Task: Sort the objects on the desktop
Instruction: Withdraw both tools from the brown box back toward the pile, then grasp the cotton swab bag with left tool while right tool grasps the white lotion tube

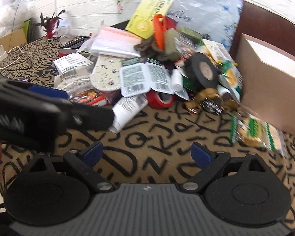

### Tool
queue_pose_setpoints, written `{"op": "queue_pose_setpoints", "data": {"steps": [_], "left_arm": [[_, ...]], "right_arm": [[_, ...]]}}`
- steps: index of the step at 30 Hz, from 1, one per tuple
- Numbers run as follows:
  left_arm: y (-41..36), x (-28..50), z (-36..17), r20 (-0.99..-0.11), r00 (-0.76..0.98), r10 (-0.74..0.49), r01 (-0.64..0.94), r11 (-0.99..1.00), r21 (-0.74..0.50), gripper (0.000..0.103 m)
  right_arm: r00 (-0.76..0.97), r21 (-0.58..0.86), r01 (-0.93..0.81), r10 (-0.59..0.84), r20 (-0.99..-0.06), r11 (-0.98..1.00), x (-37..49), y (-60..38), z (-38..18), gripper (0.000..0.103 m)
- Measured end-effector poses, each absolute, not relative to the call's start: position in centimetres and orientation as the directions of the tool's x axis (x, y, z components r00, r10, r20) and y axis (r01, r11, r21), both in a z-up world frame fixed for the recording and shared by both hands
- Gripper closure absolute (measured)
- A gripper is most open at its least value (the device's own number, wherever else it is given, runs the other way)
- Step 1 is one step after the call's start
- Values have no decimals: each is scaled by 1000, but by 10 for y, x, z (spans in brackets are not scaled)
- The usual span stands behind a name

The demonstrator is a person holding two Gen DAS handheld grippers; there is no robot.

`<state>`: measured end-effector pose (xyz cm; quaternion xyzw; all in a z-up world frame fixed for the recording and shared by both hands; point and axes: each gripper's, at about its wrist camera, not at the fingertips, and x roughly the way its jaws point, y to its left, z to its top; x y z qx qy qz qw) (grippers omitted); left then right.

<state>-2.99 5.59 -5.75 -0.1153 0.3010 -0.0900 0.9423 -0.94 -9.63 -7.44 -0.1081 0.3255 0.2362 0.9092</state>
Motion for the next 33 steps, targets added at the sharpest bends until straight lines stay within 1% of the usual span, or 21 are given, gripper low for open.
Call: {"op": "queue_pose_setpoints", "data": {"steps": [7,9,10,14,16,20,21,22,24,26,28,33], "left_arm": [[101,-27,-61,-536,822,-193,-5,939,-345,1],[111,-24,-61,-537,826,-173,-24,940,-340,1],[115,-22,-61,-537,829,-156,-34,944,-328,2],[134,-10,-59,-516,848,-121,-51,950,-307,2],[143,-5,-59,-503,855,-125,-47,948,-316,2],[155,8,-68,-521,840,-150,-38,942,-333,2],[156,12,-70,-533,832,-152,-43,941,-336,3],[158,15,-73,-545,824,-159,-45,939,-341,14],[162,21,-78,-562,805,-189,-36,930,-366,23],[163,20,-80,-554,808,-199,-34,924,-381,28],[163,18,-79,-547,811,-207,-21,925,-380,41],[157,12,-76,-546,812,-207,-2,934,-357,57]], "right_arm": [[664,-7,-571,457,-593,821,-6,-70,-73,11],[649,3,-606,497,-577,795,-8,-62,-71,16],[641,4,-623,513,-571,782,-8,-57,-70,22],[624,-12,-662,541,-564,749,-5,-38,-67,24],[619,-10,-669,548,-563,744,-1,-30,-67,28],[595,-1,-697,577,-559,717,2,-15,-66,30],[586,-1,-707,585,-561,707,1,-11,-66,30],[577,0,-717,594,-561,697,1,-7,-66,30],[563,1,-736,612,-556,677,1,-1,-67,30],[558,-3,-743,618,-554,669,2,5,-68,31],[557,-11,-747,618,-554,664,7,11,-71,31],[561,-7,-738,608,-562,675,18,21,-81,39]]}}
